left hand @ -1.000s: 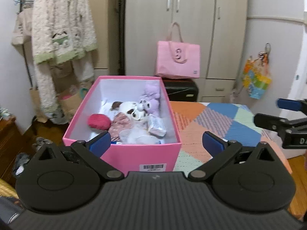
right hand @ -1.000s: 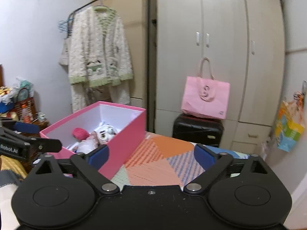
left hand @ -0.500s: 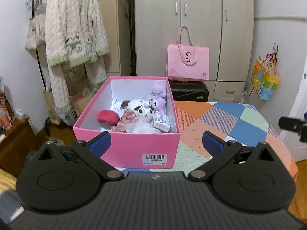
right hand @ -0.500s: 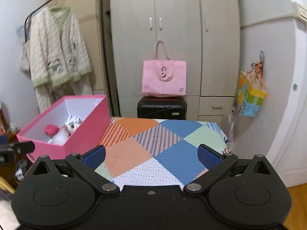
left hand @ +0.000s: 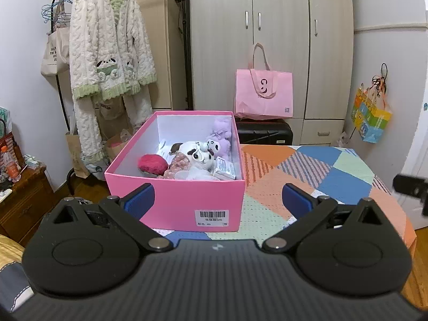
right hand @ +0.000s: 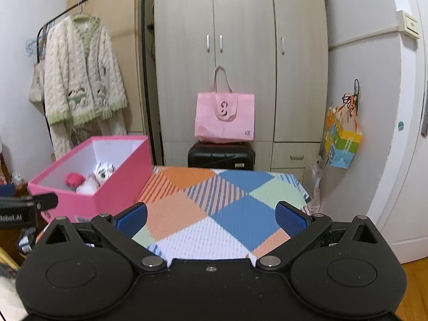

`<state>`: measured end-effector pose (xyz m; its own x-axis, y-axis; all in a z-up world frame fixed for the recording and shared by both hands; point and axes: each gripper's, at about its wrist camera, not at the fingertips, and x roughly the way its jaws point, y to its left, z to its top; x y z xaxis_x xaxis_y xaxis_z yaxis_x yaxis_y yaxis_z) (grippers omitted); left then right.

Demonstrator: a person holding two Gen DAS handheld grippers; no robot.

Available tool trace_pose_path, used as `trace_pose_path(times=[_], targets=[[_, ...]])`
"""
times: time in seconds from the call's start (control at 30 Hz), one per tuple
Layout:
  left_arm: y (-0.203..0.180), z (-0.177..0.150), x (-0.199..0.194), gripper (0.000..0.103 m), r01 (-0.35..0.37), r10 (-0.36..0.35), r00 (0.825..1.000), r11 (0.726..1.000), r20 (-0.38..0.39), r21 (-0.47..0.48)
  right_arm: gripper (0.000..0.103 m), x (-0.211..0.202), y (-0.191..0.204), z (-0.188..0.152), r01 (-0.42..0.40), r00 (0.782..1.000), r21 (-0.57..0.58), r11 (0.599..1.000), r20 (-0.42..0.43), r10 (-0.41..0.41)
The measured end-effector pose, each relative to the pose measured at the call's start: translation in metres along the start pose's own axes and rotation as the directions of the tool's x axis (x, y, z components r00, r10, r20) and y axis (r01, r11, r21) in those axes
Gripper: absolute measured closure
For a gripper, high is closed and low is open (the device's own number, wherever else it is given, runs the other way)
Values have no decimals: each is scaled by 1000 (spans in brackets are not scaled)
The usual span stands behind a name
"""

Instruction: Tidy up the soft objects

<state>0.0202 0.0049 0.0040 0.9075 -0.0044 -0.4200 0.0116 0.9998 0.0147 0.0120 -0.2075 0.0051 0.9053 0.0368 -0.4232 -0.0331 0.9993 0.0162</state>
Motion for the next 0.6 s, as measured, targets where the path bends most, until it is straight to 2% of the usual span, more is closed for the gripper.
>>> trace_pose_path(times=[0.23,0.6], targets=[[-4,-4,-10,0,-4,4,1000,1000,23,23,0,-11,11,-7,28,1000,-56,998,13,-27],[-7,-9,-17,0,-12,11,1000,999,28,43,0,-17,10,-11,55,998,-50,997,5,-55]])
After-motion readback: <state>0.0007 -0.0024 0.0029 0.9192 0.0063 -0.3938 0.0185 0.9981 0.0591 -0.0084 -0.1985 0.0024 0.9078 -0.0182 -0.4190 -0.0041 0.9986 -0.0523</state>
